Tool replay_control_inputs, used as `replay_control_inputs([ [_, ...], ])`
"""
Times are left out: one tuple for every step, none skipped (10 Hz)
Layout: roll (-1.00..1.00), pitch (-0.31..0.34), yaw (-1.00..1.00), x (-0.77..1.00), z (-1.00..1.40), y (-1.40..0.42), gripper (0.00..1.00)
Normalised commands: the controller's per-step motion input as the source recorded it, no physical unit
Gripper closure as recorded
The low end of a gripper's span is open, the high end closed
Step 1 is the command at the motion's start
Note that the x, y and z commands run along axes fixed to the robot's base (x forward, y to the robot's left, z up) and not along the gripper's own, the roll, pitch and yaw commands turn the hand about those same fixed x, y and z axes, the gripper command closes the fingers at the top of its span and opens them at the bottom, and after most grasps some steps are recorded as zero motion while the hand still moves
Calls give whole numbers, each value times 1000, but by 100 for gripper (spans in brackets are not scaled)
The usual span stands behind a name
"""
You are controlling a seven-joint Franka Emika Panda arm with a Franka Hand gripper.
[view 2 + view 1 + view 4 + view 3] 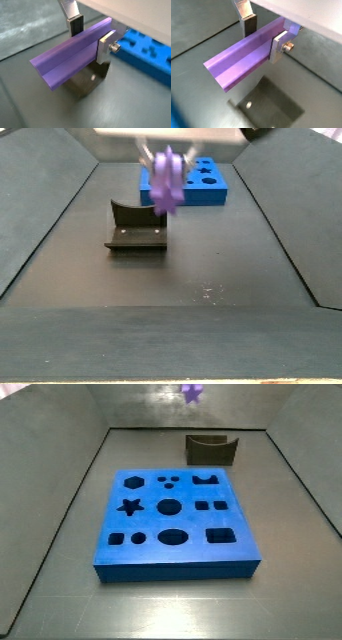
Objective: Pick up the star object. Move up. Place the star object on the fixture. Regrasp the star object. Move to above the board. Insert the star object.
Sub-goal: Place the star object on the fixture.
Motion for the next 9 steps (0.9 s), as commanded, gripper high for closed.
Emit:
replay_control_inputs([
  [-1000, 157, 16, 839, 164, -203, 100],
  [-1000, 163, 1, 757, 71, -105, 100],
  [-1000, 177, -18, 692, 43, -41, 100],
  [-1000, 198, -38, 629, 29, 2, 100],
  [-944, 206, -70, 554, 8, 29, 100],
  [-786, 183, -88, 500, -5, 43, 100],
  [-573, 148, -107, 431, -8, 50, 100],
  [-412, 125, -112, 377, -9, 53, 100],
  [-314, 114, -108, 340, -11, 50, 100],
])
